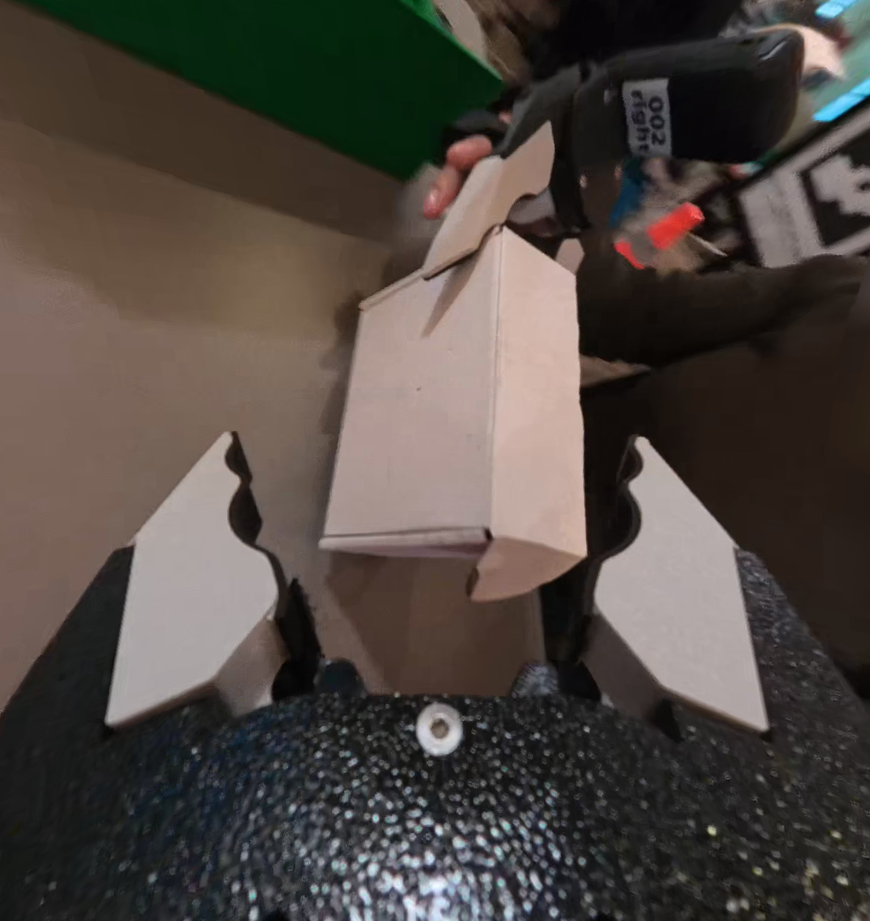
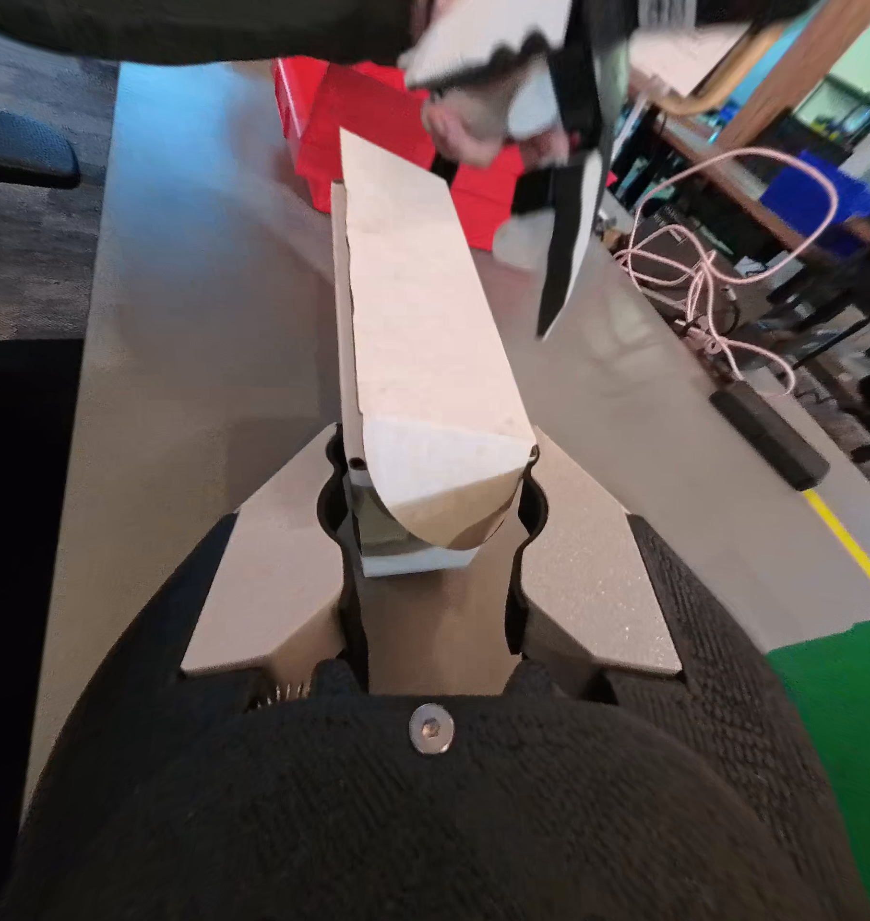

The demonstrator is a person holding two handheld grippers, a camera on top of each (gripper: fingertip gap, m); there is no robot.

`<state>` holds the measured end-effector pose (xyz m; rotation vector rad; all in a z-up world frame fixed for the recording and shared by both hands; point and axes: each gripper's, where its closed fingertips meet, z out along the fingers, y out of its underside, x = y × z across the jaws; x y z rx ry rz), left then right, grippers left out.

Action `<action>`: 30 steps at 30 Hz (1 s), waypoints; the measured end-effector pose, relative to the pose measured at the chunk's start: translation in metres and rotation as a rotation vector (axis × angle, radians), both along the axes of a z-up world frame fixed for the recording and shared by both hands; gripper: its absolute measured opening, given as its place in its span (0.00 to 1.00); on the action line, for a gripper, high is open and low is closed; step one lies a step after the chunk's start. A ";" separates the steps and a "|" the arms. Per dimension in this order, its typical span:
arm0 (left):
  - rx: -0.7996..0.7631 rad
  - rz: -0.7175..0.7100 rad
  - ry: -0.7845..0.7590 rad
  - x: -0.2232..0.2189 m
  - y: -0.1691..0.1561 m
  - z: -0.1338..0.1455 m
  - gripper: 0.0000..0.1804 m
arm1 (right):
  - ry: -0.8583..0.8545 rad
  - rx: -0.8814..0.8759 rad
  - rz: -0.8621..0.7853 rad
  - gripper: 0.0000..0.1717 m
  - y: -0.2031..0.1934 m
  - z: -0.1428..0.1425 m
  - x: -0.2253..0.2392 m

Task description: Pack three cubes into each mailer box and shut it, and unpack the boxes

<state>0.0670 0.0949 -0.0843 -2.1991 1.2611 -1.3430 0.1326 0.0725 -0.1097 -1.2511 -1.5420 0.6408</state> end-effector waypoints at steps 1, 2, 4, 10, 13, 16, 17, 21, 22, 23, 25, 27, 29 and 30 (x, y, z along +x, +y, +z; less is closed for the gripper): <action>0.097 0.072 -0.006 -0.009 0.004 0.009 0.79 | -0.006 -0.007 -0.009 0.41 0.003 0.000 0.000; 0.192 0.135 -0.028 -0.016 0.004 0.022 0.79 | 0.002 0.000 -0.019 0.45 0.005 0.004 0.000; 0.372 0.246 -0.059 -0.031 -0.005 0.044 0.78 | 0.064 0.054 -0.044 0.48 0.003 0.022 0.007; 0.694 0.473 -0.039 -0.059 -0.045 0.047 0.46 | 0.214 0.159 -0.154 0.33 -0.010 0.071 0.049; 0.710 0.485 0.015 -0.056 -0.048 0.025 0.40 | 0.070 0.186 -0.265 0.26 -0.001 0.053 0.057; 0.732 0.458 0.106 -0.049 -0.043 0.004 0.32 | 0.003 0.210 -0.327 0.19 0.007 0.038 0.053; 0.739 0.443 0.132 -0.045 -0.042 -0.002 0.31 | -0.018 0.216 -0.353 0.16 0.011 0.033 0.053; 0.791 0.432 0.229 -0.043 -0.036 -0.015 0.25 | -0.023 0.233 -0.417 0.08 0.020 0.029 0.051; 0.804 0.441 0.229 -0.044 -0.034 -0.013 0.23 | -0.022 0.230 -0.419 0.07 0.019 0.029 0.050; 0.809 0.455 0.225 -0.044 -0.032 -0.012 0.21 | -0.023 0.225 -0.420 0.06 0.019 0.029 0.050; 0.789 0.463 0.210 -0.045 -0.031 -0.010 0.19 | -0.024 0.215 -0.421 0.07 0.020 0.029 0.049; 0.779 0.479 0.187 -0.045 -0.029 -0.007 0.19 | -0.031 0.206 -0.421 0.08 0.021 0.029 0.048; 0.772 0.478 0.162 -0.043 -0.029 -0.003 0.17 | -0.035 0.199 -0.418 0.09 0.022 0.028 0.047; 0.775 0.475 0.162 -0.043 -0.029 -0.003 0.15 | -0.031 0.198 -0.415 0.08 0.022 0.029 0.047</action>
